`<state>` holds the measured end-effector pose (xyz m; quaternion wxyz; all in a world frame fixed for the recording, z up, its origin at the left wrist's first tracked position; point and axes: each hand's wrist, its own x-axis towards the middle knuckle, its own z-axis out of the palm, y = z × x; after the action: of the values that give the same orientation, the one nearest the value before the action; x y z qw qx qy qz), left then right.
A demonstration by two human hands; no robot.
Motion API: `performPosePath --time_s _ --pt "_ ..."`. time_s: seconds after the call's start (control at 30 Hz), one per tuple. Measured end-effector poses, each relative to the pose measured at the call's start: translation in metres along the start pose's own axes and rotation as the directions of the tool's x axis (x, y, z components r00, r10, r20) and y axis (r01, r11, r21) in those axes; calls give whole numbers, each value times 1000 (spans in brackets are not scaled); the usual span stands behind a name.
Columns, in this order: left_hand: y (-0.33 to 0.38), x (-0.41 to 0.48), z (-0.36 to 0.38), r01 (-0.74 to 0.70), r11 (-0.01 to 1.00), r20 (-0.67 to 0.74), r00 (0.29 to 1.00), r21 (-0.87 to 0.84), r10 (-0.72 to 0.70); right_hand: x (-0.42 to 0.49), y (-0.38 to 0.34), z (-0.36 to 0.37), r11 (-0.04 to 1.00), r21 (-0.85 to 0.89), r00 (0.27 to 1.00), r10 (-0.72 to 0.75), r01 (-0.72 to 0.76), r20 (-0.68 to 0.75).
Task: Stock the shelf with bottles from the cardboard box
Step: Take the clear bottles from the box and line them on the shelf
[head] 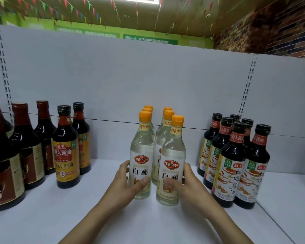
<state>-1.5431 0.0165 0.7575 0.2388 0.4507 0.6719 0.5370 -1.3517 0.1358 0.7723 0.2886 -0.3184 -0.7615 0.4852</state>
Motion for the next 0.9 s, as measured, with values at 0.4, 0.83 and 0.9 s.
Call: performPosePath --time_s 0.4,0.83,0.9 --pt "-7 3 11 -80 997 48 996 -12 81 16 9 8 995 -61 997 -78 77 -14" --pt "-5 1 20 -132 990 -3 991 -44 132 22 13 6 991 -98 994 -91 96 58" --pt "-3 -2 20 -128 991 3 992 -38 128 23 14 5 990 -93 992 -96 103 76"
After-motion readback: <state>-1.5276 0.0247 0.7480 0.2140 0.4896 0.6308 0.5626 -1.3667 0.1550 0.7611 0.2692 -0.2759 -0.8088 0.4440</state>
